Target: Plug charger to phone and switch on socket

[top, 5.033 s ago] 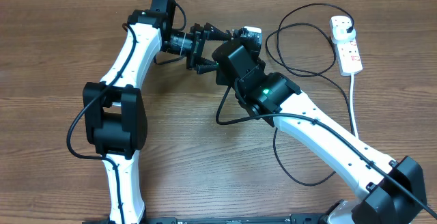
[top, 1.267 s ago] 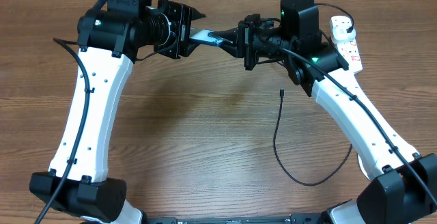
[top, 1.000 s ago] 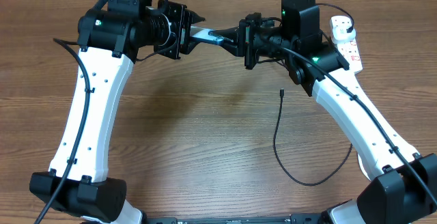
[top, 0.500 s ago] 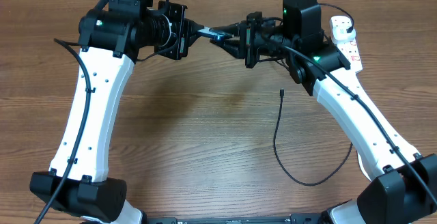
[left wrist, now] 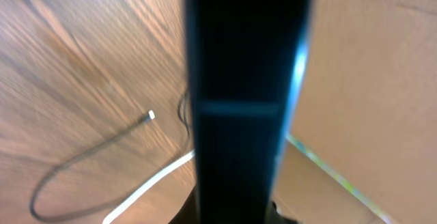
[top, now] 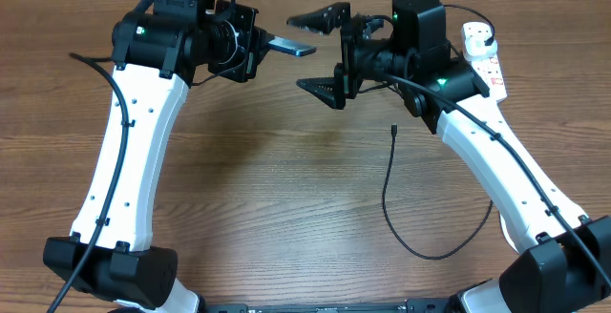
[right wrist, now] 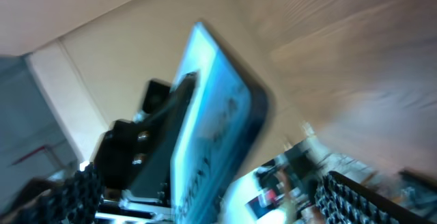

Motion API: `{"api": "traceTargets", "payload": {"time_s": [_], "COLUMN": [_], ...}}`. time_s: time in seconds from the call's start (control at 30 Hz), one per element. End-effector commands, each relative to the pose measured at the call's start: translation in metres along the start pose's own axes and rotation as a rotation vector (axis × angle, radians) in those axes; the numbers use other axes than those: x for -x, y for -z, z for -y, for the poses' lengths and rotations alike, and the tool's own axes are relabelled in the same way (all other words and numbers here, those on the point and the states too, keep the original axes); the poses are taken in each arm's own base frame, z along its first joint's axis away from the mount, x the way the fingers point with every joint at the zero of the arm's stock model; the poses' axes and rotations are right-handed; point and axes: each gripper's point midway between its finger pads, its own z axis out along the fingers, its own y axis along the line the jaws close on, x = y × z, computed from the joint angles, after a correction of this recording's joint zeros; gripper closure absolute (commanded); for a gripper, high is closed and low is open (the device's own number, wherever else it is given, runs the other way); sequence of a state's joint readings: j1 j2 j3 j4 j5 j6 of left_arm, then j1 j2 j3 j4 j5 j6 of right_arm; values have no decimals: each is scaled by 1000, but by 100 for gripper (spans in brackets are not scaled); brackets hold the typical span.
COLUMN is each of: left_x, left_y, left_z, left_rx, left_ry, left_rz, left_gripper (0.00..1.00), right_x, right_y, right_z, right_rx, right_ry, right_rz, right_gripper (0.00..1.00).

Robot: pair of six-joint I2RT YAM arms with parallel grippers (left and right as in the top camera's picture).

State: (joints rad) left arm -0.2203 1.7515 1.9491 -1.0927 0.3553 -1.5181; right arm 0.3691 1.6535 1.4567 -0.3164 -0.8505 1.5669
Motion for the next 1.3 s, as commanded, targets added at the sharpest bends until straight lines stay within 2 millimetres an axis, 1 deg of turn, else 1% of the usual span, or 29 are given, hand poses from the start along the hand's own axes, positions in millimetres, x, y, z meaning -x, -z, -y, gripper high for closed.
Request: {"api": "traceTargets", "payload": {"time_s": [0.0, 0.1, 0.23, 0.3, 0.37, 0.43, 0.5, 0.57, 0.6, 0.67, 0.7, 0.77, 0.83, 0.9, 1.0, 1.07, 1.17, 1.27], "left_x": [26, 50, 72, 77, 81, 81, 79, 71, 63, 40, 25, -2, -20, -29, -32, -36, -46, -51], "left_y": [6, 12, 20, 22, 23, 19, 11, -5, -17, -40, -51, -67, -79, -92, -109, -117, -121, -126], "left_z": [-3, -13, -25, -28, -29, -30, -29, -26, -23, -19, -18, -17, -19, -24, -34, -39, -43, -49], "left_rx": [19, 76, 164, 197, 220, 234, 244, 232, 209, 134, 80, -32, -117, -171, -206, -240, -325, -354], "left_ry": [-96, -190, -332, -418, -480, -523, -579, -690, -763, -883, -935, -1000, -1017, -1018, -1017, -1010, -976, -891], "left_rz": [132, 239, 338, 358, 372, 366, 341, 262, 194, 20, -83, -275, -420, -524, -618, -682, -792, -877], "left_gripper": [96, 96, 96, 96, 96, 96, 96, 96, 96, 96, 96, 96, 96, 96, 96, 96, 96, 96], "right_x": [15, 39, 64, 75, 85, 89, 90, 90, 91, 94, 97, 101, 102, 103, 103, 104, 107, 112], "right_y": [14, 27, 49, 64, 84, 100, 112, 118, 119, 123, 125, 131, 133, 133, 134, 136, 140, 141], "right_z": [1, 31, 72, 97, 122, 141, 155, 164, 167, 174, 177, 183, 185, 186, 187, 187, 190, 198], "right_rx": [-33, -161, -375, -519, -668, -784, -868, -912, -924, -952, -967, -1000, -1014, -1017, -1020, -1029, -1053, -1071], "right_ry": [235, 314, 471, 488, 450, 420, 399, 384, 380, 377, 374, 371, 371, 371, 370, 372, 374, 374], "right_rz": [90, 175, 255, 310, 382, 433, 460, 467, 470, 486, 501, 529, 538, 538, 539, 549, 571, 581], "right_gripper": [0, 0, 0, 0, 0, 0, 0, 0, 0, 0, 0, 0, 0, 0, 0, 0, 0, 0]}}
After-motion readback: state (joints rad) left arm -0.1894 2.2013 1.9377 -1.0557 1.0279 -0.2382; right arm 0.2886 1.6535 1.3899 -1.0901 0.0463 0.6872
